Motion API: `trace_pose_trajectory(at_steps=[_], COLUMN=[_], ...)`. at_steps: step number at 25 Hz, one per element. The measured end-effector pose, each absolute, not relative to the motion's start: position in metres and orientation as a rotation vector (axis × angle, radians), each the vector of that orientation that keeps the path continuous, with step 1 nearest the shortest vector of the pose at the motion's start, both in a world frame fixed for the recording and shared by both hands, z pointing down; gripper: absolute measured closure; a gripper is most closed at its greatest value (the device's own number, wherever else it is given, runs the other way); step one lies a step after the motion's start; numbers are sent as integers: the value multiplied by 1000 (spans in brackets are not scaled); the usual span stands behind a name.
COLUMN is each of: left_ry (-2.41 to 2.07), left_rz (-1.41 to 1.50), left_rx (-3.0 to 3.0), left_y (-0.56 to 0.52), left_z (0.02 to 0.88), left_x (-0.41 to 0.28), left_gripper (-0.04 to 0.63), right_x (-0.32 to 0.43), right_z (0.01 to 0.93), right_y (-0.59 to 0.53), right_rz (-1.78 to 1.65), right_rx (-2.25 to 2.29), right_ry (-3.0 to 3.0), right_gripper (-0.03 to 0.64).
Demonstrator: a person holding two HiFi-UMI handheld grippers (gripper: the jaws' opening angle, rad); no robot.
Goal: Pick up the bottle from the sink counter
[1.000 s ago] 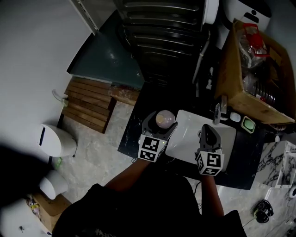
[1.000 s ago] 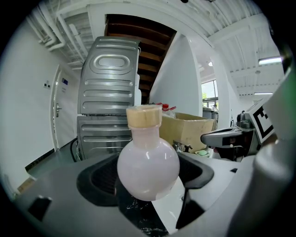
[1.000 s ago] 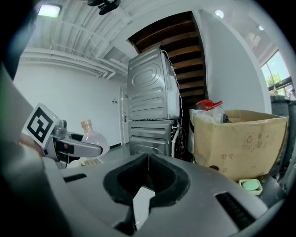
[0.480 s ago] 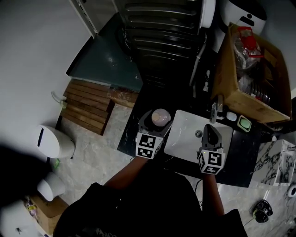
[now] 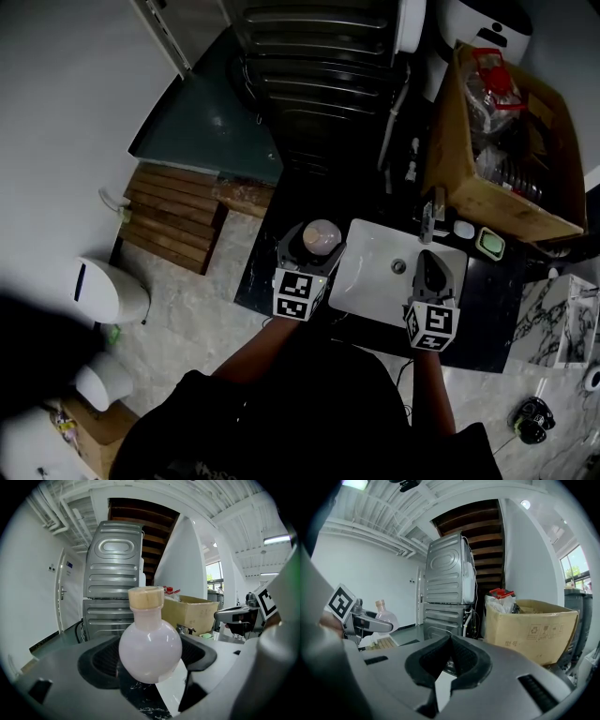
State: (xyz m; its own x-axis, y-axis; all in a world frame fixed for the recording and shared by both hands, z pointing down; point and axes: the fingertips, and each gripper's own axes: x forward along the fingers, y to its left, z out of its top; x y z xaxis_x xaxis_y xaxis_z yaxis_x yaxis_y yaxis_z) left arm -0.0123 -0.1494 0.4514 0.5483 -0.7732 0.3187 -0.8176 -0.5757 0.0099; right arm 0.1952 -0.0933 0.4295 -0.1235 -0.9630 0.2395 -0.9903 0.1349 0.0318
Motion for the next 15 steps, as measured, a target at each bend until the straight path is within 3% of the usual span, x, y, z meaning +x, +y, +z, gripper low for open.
trace_pose_trajectory(at_steps=[15], left_ry=[-1350], left_rz=[432], left_rx=[2613], left_y=[-154], left_z=[461], left_x=[-8], left_gripper=[216], right_x=[196], right_z=[436], right_y=[-97], right_rz=[215], right_rx=[1913], right_ry=[-2222], right_gripper=[580])
